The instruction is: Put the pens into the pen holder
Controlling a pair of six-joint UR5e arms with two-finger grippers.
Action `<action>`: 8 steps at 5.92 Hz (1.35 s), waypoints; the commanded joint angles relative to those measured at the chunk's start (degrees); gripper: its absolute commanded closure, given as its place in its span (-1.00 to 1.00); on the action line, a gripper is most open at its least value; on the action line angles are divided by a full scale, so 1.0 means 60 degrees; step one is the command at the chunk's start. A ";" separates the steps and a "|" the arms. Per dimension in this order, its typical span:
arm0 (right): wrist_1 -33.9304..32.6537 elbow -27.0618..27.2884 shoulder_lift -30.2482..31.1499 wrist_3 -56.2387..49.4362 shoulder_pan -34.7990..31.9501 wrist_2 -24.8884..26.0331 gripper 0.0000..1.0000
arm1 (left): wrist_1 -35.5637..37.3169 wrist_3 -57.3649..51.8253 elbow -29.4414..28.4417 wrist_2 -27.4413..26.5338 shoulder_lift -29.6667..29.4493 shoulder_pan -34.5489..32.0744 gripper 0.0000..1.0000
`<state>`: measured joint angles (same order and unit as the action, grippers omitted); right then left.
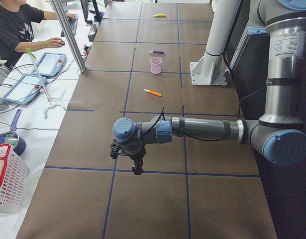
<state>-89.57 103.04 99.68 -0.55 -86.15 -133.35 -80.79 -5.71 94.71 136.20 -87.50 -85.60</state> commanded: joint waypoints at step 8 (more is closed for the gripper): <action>-0.0028 -0.0063 0.0145 -0.0011 0.0105 0.0018 -1.00 | -0.0861 0.1372 0.0534 -0.0009 -0.1524 0.2379 -1.00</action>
<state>-89.65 102.89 100.55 -0.78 -85.89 -133.25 -85.81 -0.34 98.53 136.09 -93.31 -76.10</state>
